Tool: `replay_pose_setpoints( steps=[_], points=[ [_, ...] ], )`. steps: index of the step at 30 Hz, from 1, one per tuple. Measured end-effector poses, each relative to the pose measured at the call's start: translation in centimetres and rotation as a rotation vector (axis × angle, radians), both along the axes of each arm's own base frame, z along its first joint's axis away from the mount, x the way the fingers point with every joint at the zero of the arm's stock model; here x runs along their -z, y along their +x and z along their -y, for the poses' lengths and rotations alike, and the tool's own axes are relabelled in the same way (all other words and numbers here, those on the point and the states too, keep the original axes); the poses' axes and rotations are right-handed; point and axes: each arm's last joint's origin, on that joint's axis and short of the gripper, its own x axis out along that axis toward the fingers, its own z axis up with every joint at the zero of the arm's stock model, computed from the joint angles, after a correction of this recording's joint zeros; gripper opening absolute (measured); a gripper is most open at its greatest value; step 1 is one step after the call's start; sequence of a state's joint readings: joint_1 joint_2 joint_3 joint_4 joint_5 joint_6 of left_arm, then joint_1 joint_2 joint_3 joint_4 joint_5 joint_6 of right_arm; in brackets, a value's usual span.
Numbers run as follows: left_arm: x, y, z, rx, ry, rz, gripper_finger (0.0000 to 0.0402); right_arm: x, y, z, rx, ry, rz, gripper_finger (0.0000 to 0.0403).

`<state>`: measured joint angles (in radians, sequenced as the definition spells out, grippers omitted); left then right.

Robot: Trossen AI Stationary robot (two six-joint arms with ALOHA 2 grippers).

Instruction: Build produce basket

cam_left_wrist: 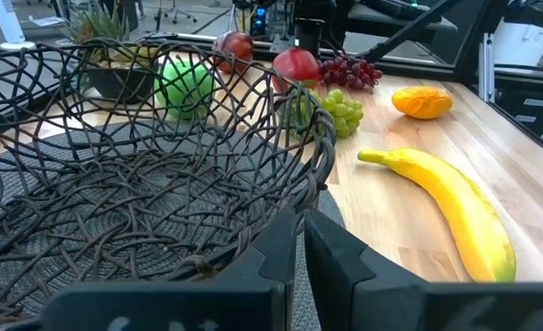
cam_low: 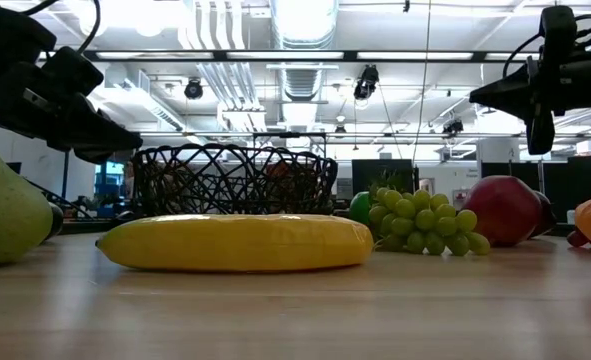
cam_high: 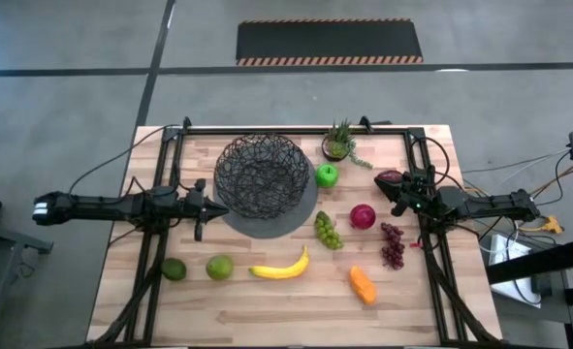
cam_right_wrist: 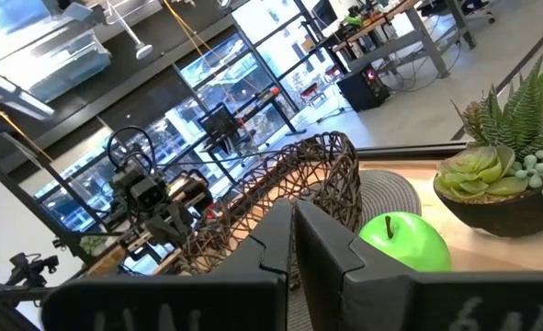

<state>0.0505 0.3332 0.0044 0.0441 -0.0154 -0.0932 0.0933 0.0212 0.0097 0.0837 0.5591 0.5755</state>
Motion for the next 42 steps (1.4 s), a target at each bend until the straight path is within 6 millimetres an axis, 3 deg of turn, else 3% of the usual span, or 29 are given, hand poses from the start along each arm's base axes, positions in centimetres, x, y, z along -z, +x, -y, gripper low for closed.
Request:
replay_pose_setpoints(
  steps=[3, 7, 10, 20, 26, 32, 42],
  points=[
    [0.0, 0.0, 0.0, 0.002, 0.007, -0.002, 0.0010, 0.0, 0.0, 0.0, 0.000, 0.000, 0.000, 0.0009],
    [0.3, 0.0, 0.0, 0.088, 0.309, -0.049, 0.0010, 0.0, 0.0, 0.0, 0.000, 0.000, 0.000, 0.0009],
    [0.3, 0.1, 0.0, 0.125, 0.440, -0.067, 0.0010, 0.0, 0.0, 0.0, 0.000, 0.000, 0.000, 0.0009],
    [0.5, 0.2, 0.0, 0.130, 0.446, -0.080, 0.0010, 0.0, -0.1, 0.1, 0.045, -0.067, -0.034, 0.0009],
    [-2.5, 0.8, -0.1, 0.036, 0.363, 0.230, 0.0010, -0.9, -0.5, 0.6, 0.269, -0.083, 0.016, 0.0009],
    [-6.2, 0.2, -0.1, -0.025, 0.136, 0.643, 0.0010, -1.9, -0.6, 0.4, 0.194, -0.180, 0.075, 0.0009],
    [-7.3, -0.5, 0.0, -0.031, 0.138, 0.773, 0.0010, -2.5, -0.7, 0.4, 0.203, -0.276, 0.075, 0.0009]
  ],
)
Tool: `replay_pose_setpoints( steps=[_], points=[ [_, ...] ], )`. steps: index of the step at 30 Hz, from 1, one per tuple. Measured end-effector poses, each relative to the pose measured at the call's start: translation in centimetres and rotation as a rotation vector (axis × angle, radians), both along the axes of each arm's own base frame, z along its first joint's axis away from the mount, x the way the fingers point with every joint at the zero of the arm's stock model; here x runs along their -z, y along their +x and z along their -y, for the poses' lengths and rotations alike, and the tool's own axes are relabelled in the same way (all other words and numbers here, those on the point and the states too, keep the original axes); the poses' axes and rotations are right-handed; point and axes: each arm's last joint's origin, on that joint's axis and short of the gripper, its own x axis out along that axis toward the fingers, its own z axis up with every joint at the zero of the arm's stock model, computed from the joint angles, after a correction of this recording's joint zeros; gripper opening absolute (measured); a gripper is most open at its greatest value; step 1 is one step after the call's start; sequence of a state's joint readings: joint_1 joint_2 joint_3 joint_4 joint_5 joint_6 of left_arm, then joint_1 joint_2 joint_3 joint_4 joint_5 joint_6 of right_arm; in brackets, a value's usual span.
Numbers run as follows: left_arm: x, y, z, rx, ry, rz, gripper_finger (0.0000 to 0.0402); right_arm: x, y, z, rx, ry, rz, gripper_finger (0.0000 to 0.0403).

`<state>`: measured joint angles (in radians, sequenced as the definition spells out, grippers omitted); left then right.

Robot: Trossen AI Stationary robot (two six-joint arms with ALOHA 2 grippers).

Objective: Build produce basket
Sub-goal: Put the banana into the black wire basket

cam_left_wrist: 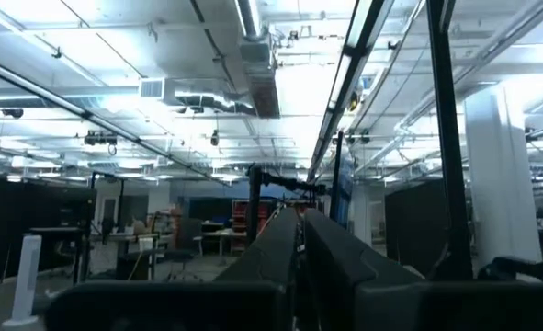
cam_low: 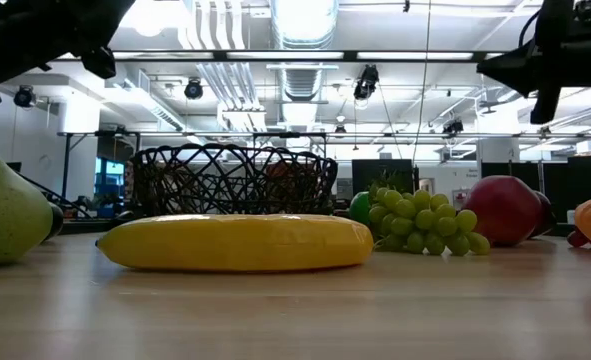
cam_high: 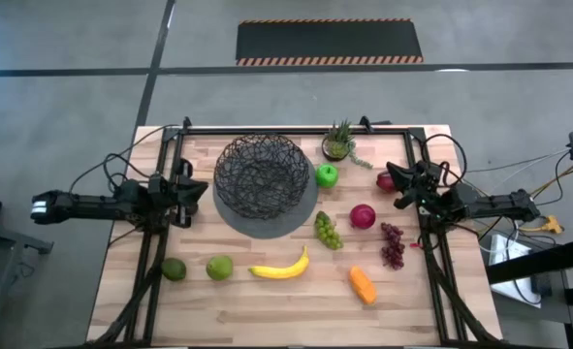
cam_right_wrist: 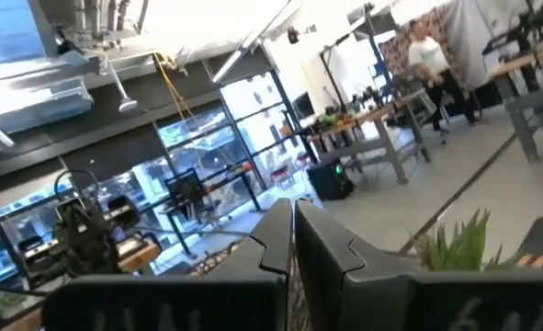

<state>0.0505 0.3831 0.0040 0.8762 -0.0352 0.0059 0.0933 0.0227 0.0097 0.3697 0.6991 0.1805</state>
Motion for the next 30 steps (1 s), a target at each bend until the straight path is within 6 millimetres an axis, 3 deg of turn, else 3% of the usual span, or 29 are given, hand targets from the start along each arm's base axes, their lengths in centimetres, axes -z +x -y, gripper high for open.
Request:
replay_pose_setpoints(
  steps=[7, 13, 30],
  points=[
    [-0.7, -0.3, 0.0, 0.009, -0.012, 0.062, 0.0010, -1.3, -0.6, 0.1, 0.055, -0.110, 0.065, 0.0009],
    [-2.0, -0.2, 0.0, 0.042, -0.061, 0.096, 0.0010, -1.3, -0.6, 0.1, 0.063, -0.129, 0.049, 0.0009],
    [-1.4, 1.0, 0.0, 0.070, -0.112, 0.019, 0.0010, -1.3, -0.6, 0.1, 0.059, -0.119, 0.056, 0.0009]
  ],
)
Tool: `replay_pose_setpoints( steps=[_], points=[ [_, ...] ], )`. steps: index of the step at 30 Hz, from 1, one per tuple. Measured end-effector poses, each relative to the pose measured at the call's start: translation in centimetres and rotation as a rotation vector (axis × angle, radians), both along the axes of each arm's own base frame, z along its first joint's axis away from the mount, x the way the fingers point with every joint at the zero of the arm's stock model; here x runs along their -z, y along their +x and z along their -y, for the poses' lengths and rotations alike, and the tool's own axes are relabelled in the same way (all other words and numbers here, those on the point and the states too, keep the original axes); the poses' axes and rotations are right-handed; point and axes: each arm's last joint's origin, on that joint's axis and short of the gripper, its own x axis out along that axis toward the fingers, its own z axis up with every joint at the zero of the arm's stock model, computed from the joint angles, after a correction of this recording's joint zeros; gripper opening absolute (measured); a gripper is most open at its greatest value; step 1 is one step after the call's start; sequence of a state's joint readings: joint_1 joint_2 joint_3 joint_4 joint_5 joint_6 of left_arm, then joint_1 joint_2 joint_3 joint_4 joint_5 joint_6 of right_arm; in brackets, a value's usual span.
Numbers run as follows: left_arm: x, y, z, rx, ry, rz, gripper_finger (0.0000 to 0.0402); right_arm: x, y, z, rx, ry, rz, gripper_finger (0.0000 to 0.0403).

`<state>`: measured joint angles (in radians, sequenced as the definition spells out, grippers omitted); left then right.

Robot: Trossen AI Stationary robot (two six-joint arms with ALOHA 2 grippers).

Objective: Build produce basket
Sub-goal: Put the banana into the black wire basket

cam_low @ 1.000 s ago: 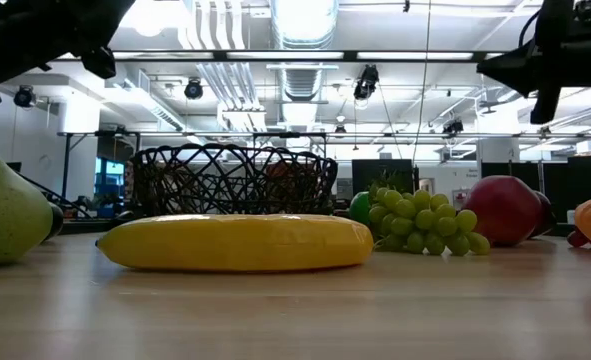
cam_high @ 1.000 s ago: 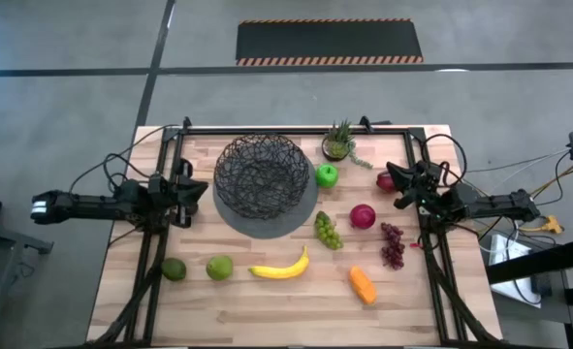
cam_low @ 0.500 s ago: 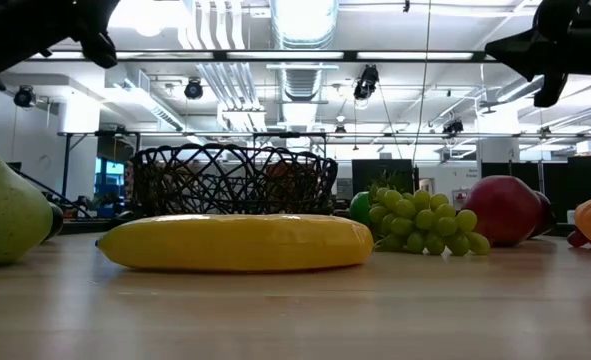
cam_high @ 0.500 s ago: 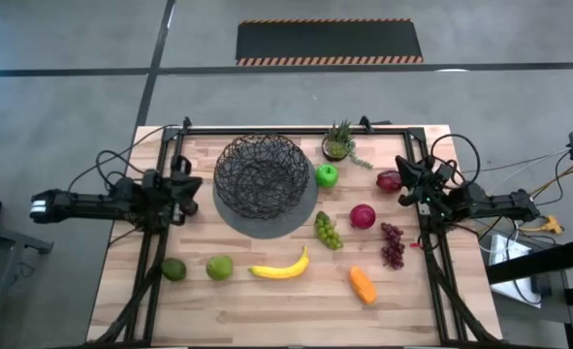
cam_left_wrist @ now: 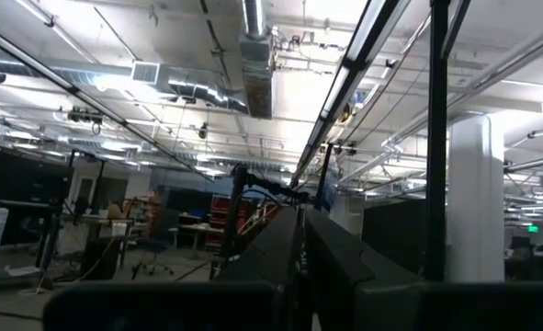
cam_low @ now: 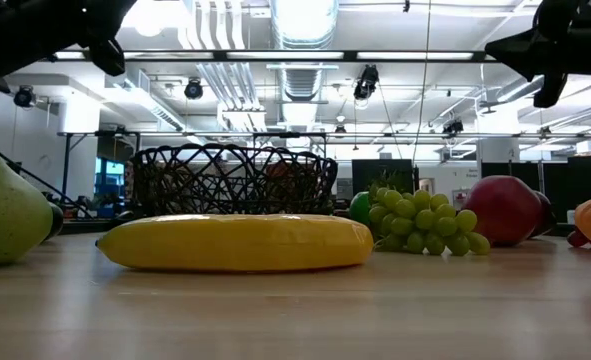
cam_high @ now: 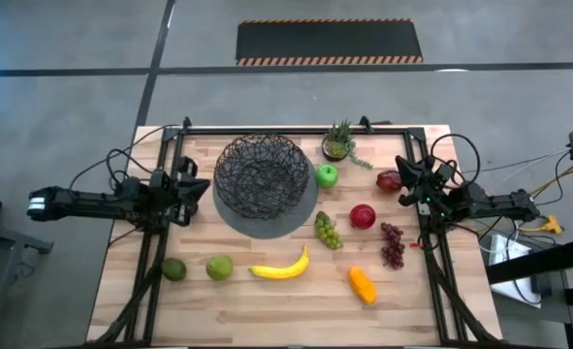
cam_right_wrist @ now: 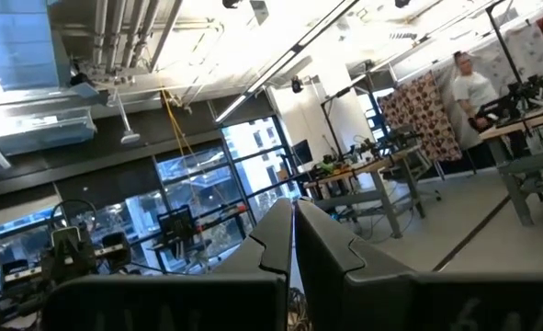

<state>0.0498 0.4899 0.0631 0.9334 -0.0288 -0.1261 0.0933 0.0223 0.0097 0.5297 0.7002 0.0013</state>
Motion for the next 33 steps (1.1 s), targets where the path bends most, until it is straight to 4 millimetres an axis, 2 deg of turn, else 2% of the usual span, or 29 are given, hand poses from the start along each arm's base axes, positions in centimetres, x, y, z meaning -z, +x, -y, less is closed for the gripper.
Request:
replay_pose_setpoints(
  steps=[8, 11, 16, 29, 33],
  points=[
    [-0.1, 0.3, 0.0, 0.010, -0.019, -0.009, 0.0010, 0.0, 0.0, 0.0, 0.016, 0.000, -0.007, 0.0009],
    [-0.2, 0.5, 0.0, 0.015, -0.030, -0.020, 0.0010, -0.3, -0.2, 0.1, 0.012, 0.020, 0.049, 0.0009],
    [-0.9, 1.3, 0.0, 0.035, -0.063, -0.033, 0.0010, -1.4, -0.4, -0.3, -0.094, -0.110, 0.075, 0.0009],
    [-3.5, 5.8, 0.3, 0.095, -0.048, -0.116, 0.0010, -3.3, 0.2, -0.6, -0.141, -0.256, 0.092, 0.0009],
    [-3.3, 7.4, 0.4, 0.107, -0.050, -0.172, 0.0010, -4.0, 0.9, -0.8, -0.163, -0.305, 0.084, 0.0009]
  ],
)
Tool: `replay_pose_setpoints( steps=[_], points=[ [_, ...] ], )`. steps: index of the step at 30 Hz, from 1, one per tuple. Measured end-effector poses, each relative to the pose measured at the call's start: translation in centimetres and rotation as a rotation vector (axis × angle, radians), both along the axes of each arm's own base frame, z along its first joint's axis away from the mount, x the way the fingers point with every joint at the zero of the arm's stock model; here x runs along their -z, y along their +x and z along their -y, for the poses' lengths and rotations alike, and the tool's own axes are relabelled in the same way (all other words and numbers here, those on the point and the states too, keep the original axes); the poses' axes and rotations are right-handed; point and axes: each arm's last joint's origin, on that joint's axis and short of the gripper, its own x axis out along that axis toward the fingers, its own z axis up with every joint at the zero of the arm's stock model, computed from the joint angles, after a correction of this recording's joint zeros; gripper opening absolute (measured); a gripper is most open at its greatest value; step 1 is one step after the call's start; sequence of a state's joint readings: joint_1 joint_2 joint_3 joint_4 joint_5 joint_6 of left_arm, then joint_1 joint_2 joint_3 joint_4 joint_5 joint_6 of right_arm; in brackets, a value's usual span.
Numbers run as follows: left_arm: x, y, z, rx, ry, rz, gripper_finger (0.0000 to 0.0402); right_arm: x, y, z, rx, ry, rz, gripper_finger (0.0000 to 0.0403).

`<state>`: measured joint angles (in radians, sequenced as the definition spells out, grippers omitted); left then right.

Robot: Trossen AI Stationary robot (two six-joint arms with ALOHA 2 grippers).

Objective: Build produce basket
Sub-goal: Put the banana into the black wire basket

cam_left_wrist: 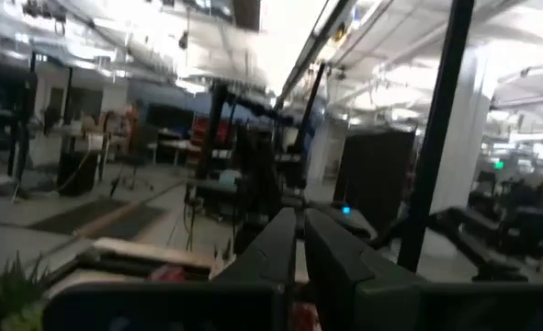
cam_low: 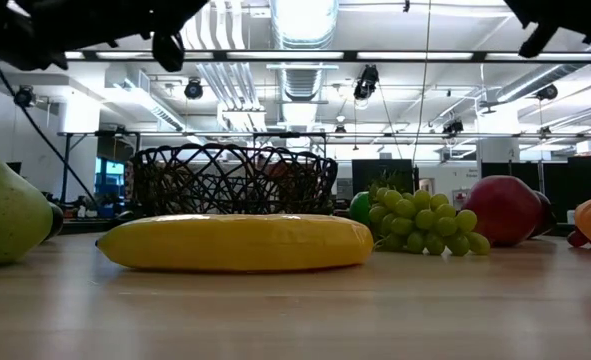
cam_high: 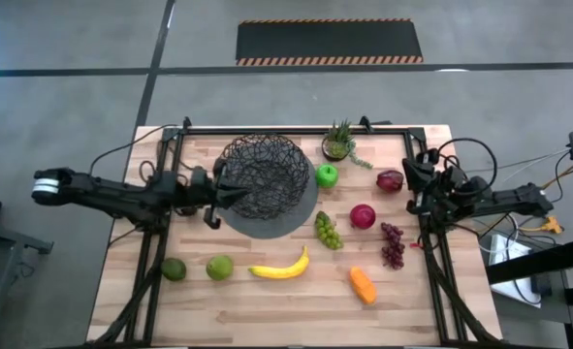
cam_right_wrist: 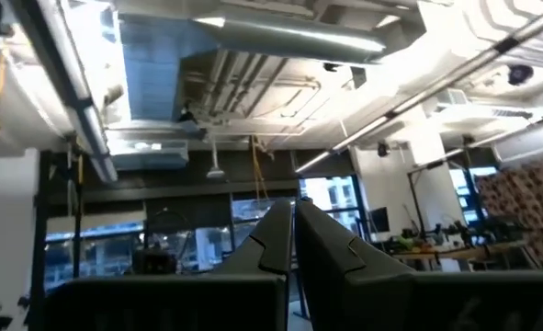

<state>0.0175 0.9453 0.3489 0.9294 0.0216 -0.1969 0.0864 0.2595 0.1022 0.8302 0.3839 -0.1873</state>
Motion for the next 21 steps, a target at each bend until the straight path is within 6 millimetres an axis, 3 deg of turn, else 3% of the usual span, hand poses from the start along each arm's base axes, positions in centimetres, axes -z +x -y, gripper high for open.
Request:
replay_pose_setpoints(
  steps=[10, 15, 21],
  points=[
    [-0.2, 3.0, 1.5, 0.073, -0.004, -0.056, 0.0010, -1.6, 3.3, -0.6, -0.056, -0.099, -0.130, 0.0009],
    [-0.3, 4.2, 3.3, 0.147, -0.002, -0.077, 0.0010, -1.2, 5.4, -1.0, -0.129, -0.140, -0.186, 0.0009],
    [-0.5, 5.9, 6.0, 0.218, -0.003, -0.098, 0.0010, -0.6, 6.4, -1.2, -0.179, -0.176, -0.139, 0.0009]
  ],
)
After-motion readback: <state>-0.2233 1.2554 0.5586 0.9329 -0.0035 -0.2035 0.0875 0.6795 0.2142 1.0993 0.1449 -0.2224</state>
